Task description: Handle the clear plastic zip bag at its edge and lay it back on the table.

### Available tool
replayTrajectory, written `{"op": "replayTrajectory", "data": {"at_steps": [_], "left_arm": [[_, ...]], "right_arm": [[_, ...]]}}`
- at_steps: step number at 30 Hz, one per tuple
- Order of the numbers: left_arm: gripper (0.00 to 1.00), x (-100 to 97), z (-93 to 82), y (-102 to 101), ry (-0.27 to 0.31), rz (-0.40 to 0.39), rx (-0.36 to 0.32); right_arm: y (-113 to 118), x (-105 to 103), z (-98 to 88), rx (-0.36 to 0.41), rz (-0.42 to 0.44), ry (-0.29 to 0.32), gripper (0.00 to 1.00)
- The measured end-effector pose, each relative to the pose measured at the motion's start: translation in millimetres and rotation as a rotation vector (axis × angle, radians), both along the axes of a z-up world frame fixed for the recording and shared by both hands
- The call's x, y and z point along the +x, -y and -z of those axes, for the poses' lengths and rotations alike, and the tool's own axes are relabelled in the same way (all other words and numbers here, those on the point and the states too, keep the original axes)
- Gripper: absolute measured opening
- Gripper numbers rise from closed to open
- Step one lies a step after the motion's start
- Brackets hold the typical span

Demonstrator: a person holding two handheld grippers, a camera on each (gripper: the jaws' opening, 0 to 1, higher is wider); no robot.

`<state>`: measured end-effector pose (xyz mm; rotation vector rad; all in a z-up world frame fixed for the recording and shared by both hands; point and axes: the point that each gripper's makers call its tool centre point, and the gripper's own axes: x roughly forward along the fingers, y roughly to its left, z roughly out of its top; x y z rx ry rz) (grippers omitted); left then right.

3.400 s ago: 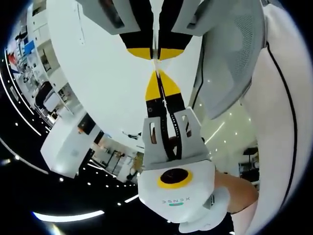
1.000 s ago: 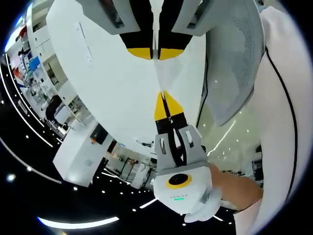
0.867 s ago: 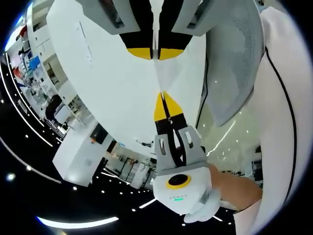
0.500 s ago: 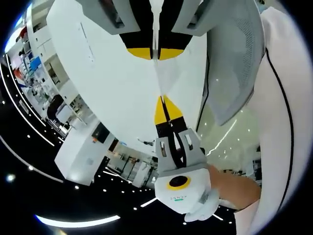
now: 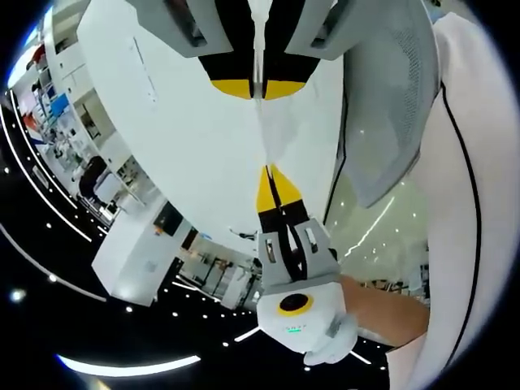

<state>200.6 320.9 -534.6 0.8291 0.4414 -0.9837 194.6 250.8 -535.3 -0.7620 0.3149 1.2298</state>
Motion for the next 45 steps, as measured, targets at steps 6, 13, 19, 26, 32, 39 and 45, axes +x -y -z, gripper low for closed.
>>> {"op": "replayTrajectory", "data": {"at_steps": [6,13,19,26,32,39,45], "left_arm": [[0.00,-1.4,1.0,1.2,-0.002,0.008,0.003],[0.00,-0.9,5.1,3.5,-0.011,0.014,0.003],[0.00,-1.6,7.6,4.8,-0.018,0.020,0.007],[0.00,-1.2,7.3,8.2,-0.021,0.030,0.010],[0.00,-1.4,8.5,10.5,-0.024,0.035,0.006],[0.00,0.1,7.5,10.1,-0.022,0.032,-0.001],[0.00,-0.1,6.4,9.4,-0.016,0.027,-0.002]], "right_arm": [[4.5,-0.1,0.0,0.003,0.008,-0.005,0.00],[8.8,0.0,2.8,-0.008,0.018,-0.007,0.00],[11.1,1.8,6.3,-0.003,0.029,-0.017,0.00],[14.3,2.8,7.4,0.001,0.041,-0.021,0.00],[16.4,2.3,6.4,-0.002,0.045,-0.021,0.00],[18.0,3.2,5.0,-0.011,0.043,-0.019,0.00],[20.8,3.6,5.3,-0.017,0.046,-0.019,0.00]]}}
